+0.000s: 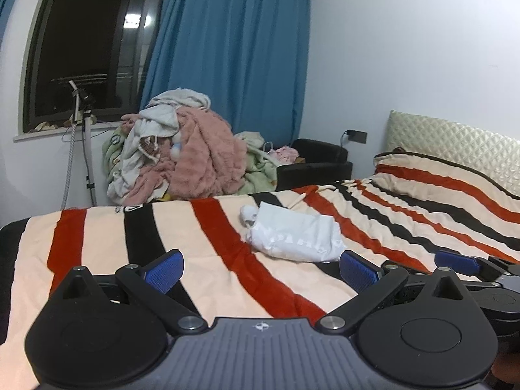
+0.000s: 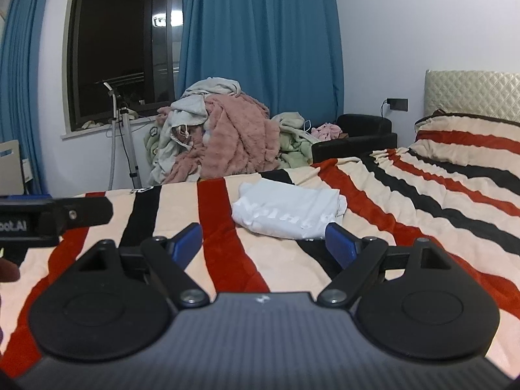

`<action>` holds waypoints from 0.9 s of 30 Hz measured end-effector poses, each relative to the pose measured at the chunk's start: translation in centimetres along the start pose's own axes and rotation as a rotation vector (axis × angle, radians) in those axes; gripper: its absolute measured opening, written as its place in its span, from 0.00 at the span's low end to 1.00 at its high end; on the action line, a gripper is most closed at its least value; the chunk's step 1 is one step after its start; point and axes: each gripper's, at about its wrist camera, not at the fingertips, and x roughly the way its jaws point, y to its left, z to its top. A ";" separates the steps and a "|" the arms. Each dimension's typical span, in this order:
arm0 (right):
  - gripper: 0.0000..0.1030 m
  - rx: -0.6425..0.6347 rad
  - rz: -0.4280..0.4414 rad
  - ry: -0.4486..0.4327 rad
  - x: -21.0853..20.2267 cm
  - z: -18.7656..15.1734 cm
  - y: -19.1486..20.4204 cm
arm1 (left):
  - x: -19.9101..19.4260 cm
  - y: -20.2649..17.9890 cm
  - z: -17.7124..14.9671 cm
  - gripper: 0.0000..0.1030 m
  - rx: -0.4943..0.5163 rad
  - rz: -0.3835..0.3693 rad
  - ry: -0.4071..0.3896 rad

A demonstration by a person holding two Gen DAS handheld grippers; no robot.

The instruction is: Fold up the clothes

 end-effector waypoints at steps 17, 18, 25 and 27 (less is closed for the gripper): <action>0.82 0.032 0.013 0.031 0.3 -0.1 0.1 | -0.3 0.1 -0.1 1.00 -0.008 0.032 0.005; 0.82 0.032 0.014 0.037 0.4 -0.1 0.1 | -0.3 0.1 -0.2 1.00 -0.012 0.033 0.007; 0.82 0.030 0.014 0.040 0.4 -0.2 0.2 | -0.3 0.2 -0.5 1.00 -0.011 0.043 0.006; 0.82 0.030 0.013 0.040 0.4 -0.2 0.2 | -0.3 0.3 -0.5 1.00 -0.014 0.044 0.007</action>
